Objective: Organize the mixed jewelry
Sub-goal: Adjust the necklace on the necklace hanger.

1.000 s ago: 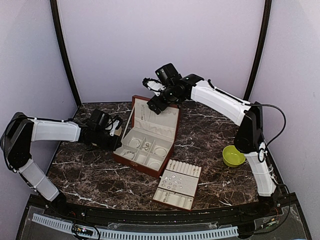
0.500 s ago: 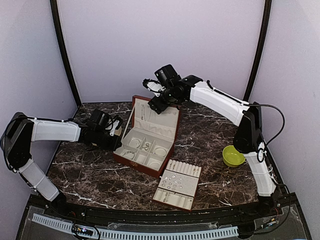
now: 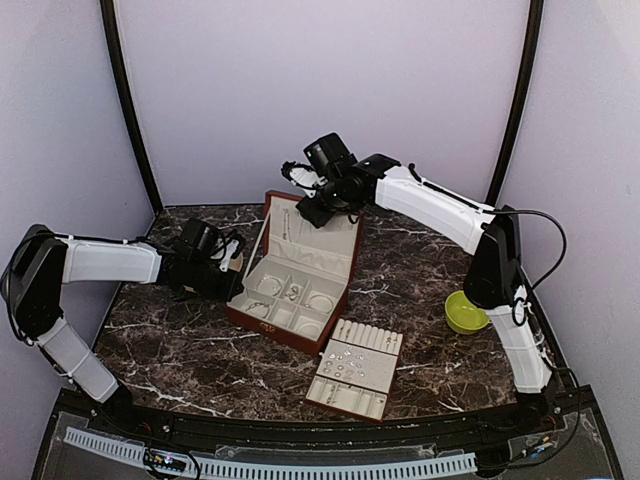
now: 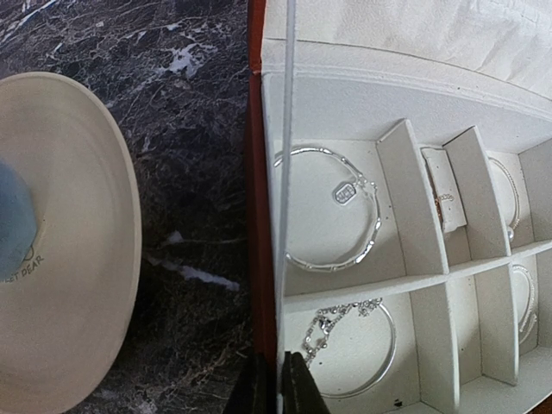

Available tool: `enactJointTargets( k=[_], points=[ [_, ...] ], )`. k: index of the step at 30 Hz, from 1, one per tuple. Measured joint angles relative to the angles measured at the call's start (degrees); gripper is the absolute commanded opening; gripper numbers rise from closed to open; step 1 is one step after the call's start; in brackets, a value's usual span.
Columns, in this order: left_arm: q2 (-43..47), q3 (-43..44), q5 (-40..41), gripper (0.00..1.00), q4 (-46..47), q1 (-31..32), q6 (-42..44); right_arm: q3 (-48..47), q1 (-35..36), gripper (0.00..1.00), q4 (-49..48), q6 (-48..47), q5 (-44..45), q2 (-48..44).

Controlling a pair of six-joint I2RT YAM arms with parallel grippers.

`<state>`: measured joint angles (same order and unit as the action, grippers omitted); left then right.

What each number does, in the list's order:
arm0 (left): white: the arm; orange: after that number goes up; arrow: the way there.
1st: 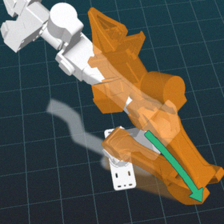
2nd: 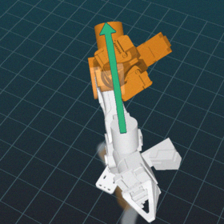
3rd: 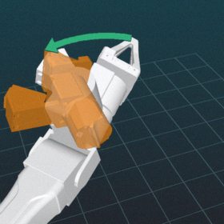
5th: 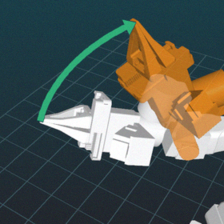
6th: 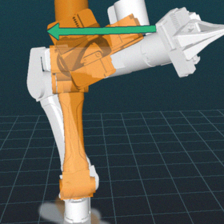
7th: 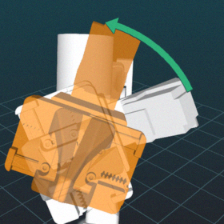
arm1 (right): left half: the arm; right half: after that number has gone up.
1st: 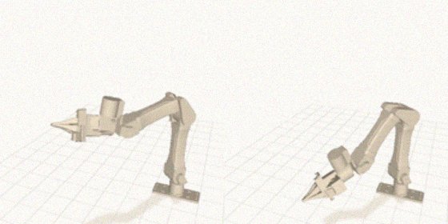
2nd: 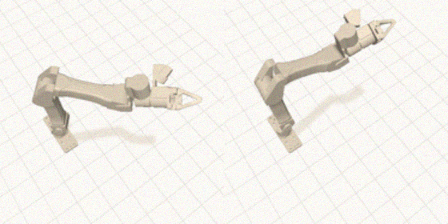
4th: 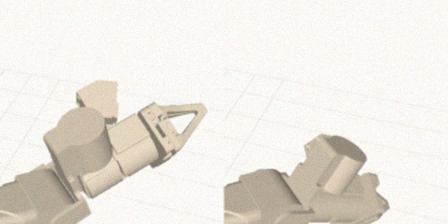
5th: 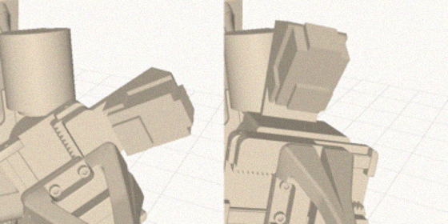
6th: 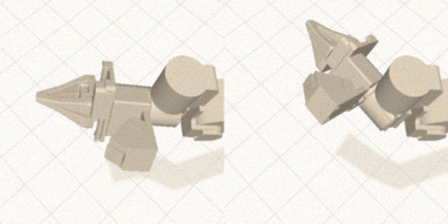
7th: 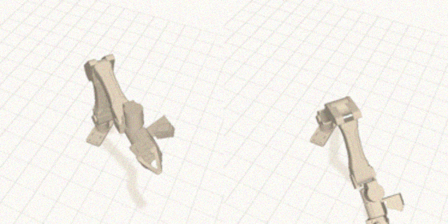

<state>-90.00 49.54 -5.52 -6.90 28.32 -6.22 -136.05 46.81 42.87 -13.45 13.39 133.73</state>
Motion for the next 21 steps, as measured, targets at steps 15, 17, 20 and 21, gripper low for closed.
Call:
enactJointTargets(
  k=[15,17,20,21],
  points=[
    [0.00,0.02,0.09,0.00,-0.02,0.04,0.04,0.00,-0.07,0.46,-0.15,-0.66,-0.24,-0.02],
    [0.00,0.02,0.22,0.00,-0.02,0.09,0.07,0.00,-0.09,0.46,-0.15,-0.66,-0.24,-0.02],
    [0.00,0.02,0.26,0.00,-0.02,0.09,0.07,0.00,-0.09,0.45,-0.17,-0.68,-0.17,-0.02],
    [0.00,0.04,0.26,0.00,-0.02,0.09,0.07,0.00,-0.09,0.45,-0.17,-0.68,-0.13,-0.02]
  ],
)
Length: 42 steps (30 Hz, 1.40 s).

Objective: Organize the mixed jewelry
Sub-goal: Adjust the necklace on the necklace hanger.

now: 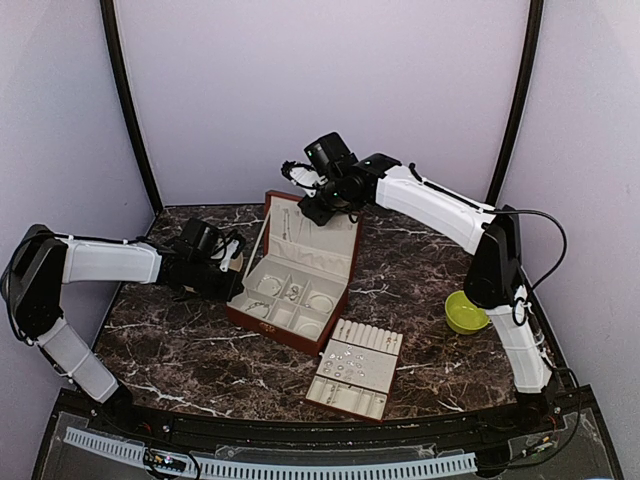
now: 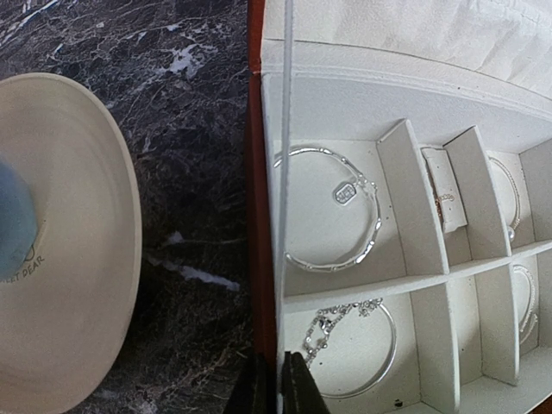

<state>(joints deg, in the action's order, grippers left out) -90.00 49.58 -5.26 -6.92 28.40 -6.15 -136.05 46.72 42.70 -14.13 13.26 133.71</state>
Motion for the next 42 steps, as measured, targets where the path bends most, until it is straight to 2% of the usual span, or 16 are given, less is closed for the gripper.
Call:
enactJointTargets(
  k=[10,21,27,33,35,38,42],
  points=[
    [0.00,0.00,0.15,0.00,0.00,0.02,0.11,0.02,0.00,0.51,-0.07,0.66,0.04,-0.11],
    [0.00,0.00,0.50,0.02,0.02,0.13,0.20,1.92,-0.37,0.75,-0.90,1.68,0.09,-1.97],
    [0.00,0.00,0.98,0.04,0.02,0.31,0.31,3.41,-1.29,0.82,-1.01,2.56,-1.92,-5.11],
    [0.09,0.00,1.51,0.13,0.02,0.46,0.74,6.93,-2.01,0.86,-1.86,3.67,-8.94,-11.43],
    [0.33,-0.02,1.53,0.19,0.02,0.50,1.03,9.07,-2.19,0.86,-2.45,3.87,-11.87,-14.45],
    [2.58,-0.22,1.55,0.32,0.83,0.61,1.68,14.56,-2.27,0.86,-4.09,4.52,-15.91,-20.52],
    [8.00,-1.05,2.34,0.43,3.48,0.76,2.82,25.53,-2.45,0.85,-8.59,6.73,-19.91,-30.03]
  ],
)
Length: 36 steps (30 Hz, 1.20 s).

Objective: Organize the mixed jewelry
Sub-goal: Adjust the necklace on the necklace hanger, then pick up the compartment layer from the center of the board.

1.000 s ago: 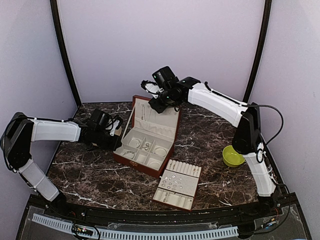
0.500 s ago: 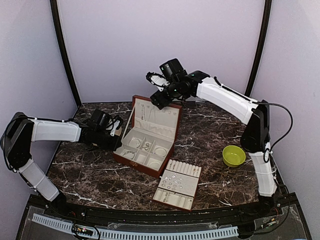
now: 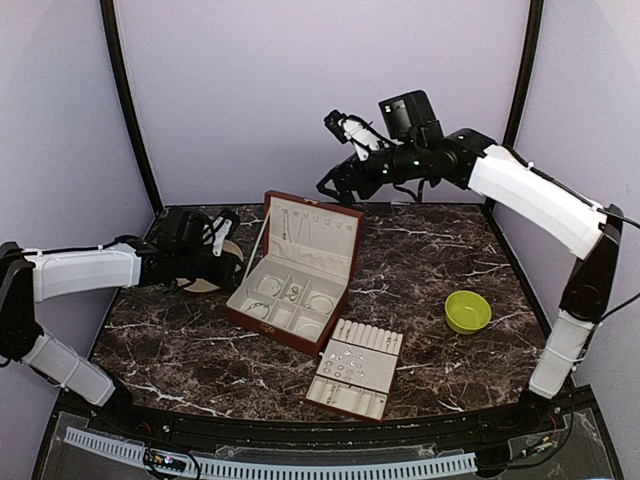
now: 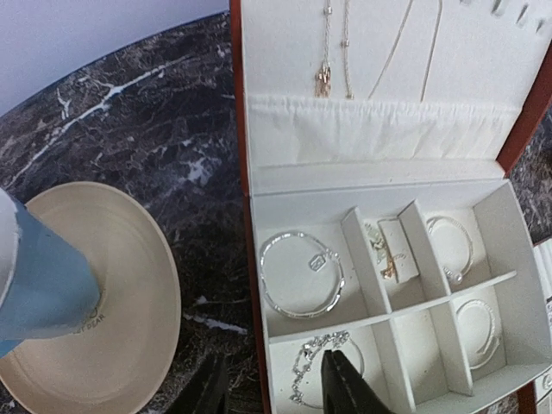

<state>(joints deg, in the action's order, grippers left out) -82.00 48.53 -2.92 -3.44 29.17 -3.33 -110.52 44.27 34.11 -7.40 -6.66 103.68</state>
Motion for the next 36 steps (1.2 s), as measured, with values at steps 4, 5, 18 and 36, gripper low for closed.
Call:
enactJointTargets(
  k=[4,5,18,36],
  points=[
    [5.09,-0.24,1.99,0.55,1.44,0.00,0.83,11.63,-0.22,0.81,-3.76,4.52,-0.20,-9.03],
    [6.32,-0.24,2.62,0.59,1.70,0.00,0.96,15.04,-0.31,0.80,-4.52,6.38,0.48,-11.47],
    [10.71,6.82,10.10,0.66,5.42,-3.58,0.72,59.78,4.66,0.70,-4.26,52.72,10.10,-33.11],
    [19.21,4.57,11.93,0.68,5.42,-4.52,3.39,62.47,28.26,0.40,0.33,86.73,3.48,-18.99]
  ],
)
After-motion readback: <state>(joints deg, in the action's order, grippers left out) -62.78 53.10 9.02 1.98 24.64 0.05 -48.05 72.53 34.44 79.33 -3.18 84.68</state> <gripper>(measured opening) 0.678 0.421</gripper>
